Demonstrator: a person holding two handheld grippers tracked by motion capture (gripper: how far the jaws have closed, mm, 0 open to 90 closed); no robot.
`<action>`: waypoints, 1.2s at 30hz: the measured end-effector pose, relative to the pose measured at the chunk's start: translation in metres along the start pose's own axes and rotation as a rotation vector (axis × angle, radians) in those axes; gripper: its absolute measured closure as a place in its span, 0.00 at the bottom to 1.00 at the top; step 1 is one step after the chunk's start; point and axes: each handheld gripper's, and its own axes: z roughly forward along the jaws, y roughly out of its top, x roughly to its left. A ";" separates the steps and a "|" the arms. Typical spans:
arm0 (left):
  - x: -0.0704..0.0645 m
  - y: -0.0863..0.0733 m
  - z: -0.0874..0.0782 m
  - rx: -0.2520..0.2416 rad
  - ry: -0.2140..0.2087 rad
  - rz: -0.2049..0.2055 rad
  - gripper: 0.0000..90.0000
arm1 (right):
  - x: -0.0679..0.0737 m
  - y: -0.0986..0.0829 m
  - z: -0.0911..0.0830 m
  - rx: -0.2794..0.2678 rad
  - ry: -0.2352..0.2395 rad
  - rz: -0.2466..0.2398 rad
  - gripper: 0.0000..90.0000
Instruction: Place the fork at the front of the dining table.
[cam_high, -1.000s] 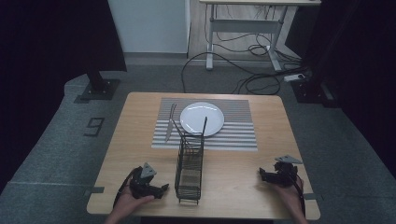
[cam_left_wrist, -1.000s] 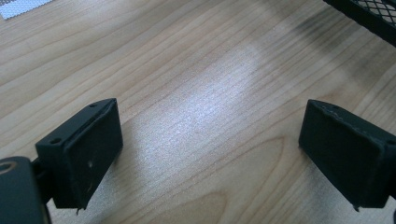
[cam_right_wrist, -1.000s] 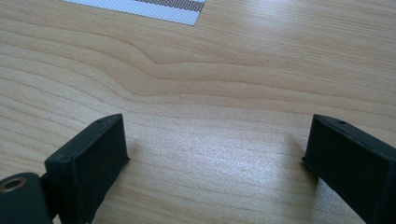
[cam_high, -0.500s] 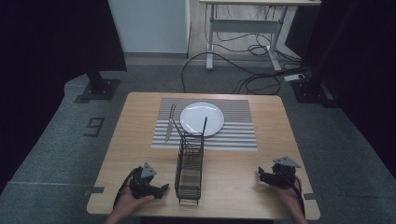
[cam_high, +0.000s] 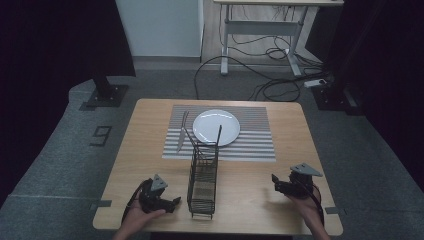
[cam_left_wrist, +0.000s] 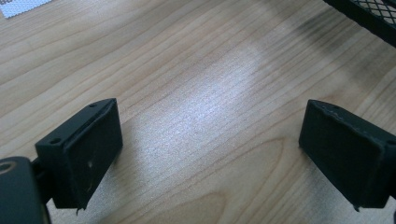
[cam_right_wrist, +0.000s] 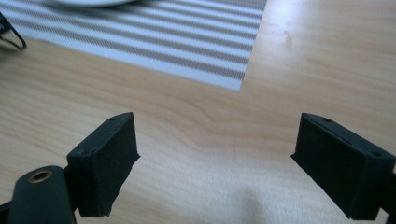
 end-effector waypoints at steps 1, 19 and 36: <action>0.000 0.000 0.000 0.000 0.000 0.000 0.07 | 0.000 0.000 0.000 0.000 0.000 0.000 0.15; 0.000 0.000 0.000 0.000 0.001 -0.001 0.07 | 0.036 0.039 -0.007 -0.067 0.071 -0.032 0.17; 0.000 0.000 0.000 0.000 0.001 -0.001 0.07 | 0.058 0.066 -0.003 -0.075 0.121 -0.031 0.20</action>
